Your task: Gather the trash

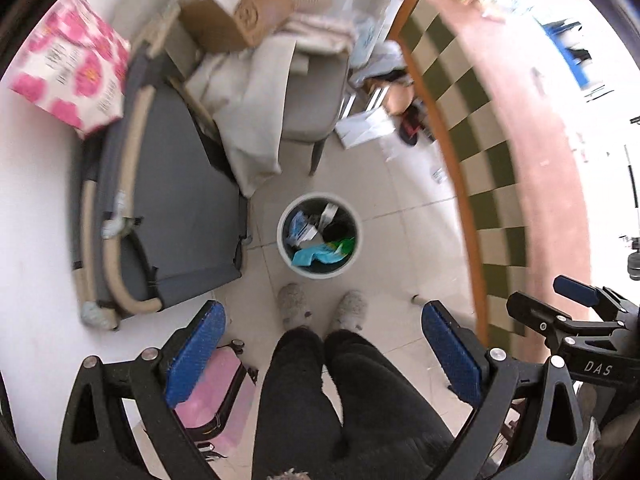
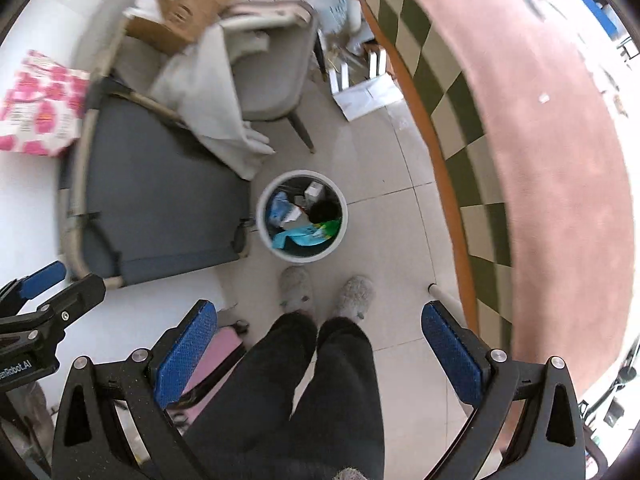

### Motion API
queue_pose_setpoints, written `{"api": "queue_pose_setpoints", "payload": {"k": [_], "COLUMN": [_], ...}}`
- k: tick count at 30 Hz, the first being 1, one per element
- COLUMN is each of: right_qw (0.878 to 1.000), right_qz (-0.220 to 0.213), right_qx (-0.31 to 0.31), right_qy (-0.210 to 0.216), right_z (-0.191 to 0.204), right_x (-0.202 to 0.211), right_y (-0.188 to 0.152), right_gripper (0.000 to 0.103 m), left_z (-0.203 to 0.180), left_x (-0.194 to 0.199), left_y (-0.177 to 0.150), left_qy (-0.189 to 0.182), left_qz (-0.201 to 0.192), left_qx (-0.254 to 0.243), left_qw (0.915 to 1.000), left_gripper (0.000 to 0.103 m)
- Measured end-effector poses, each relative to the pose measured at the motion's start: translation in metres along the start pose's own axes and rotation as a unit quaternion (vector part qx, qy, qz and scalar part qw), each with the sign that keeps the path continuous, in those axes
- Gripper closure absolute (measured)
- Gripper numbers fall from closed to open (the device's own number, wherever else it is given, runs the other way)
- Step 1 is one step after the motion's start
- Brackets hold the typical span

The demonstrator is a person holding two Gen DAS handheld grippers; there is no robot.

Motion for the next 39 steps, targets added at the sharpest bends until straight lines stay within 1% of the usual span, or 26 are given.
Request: {"api": "queue_pose_setpoints", "payload": {"k": [4, 5, 8, 14, 18, 25, 31, 39], "right_qw": [0.999, 0.999, 0.997, 0.992, 0.990, 0.987, 0.987, 0.988], "right_qz": [-0.027, -0.033, -0.048, -0.077, -0.079, -0.085, -0.087, -0.079], "right_qx": [0.015, 0.019, 0.030, 0.049, 0.064, 0.079, 0.077, 0.069], "right_qy": [0.021, 0.027, 0.051, 0.084, 0.102, 0.108, 0.113, 0.116], "right_z": [-0.005, -0.006, -0.007, -0.005, 0.000, 0.008, 0.011, 0.011], "right_x": [0.072, 0.089, 0.133, 0.189, 0.209, 0.224, 0.229, 0.227], "right_y": [-0.011, -0.014, -0.019, -0.030, -0.035, -0.041, -0.041, -0.043], "right_gripper": [0.000, 0.000, 0.000, 0.000, 0.000, 0.000, 0.000, 0.000], "left_z": [-0.020, -0.024, -0.032, -0.049, -0.052, -0.052, -0.052, -0.048], "left_x": [0.059, 0.068, 0.102, 0.148, 0.167, 0.190, 0.196, 0.196], "left_y": [-0.004, -0.005, -0.012, -0.027, -0.034, -0.038, -0.039, -0.039], "left_qy": [-0.023, -0.027, -0.057, -0.089, -0.100, -0.102, -0.108, -0.120], "left_qz": [-0.039, -0.046, -0.066, -0.090, -0.106, -0.129, -0.132, -0.125], "left_qx": [-0.003, -0.002, 0.005, 0.003, 0.003, 0.003, 0.001, 0.004], "left_qw": [0.9990, 0.9986, 0.9961, 0.9919, 0.9893, 0.9863, 0.9854, 0.9849], "left_gripper": [0.003, 0.002, 0.002, 0.002, 0.002, 0.002, 0.002, 0.002]}}
Point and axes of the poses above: each gripper's, at about its wrist camera, not at the fingertips, and x roughly against the way its jaws point, z to its left, y to its top, the point moved 4 cm from there along -x, roughly the way its jaws point, and after that the axes turned 10 degrees about -y, right-handed, at the moved point
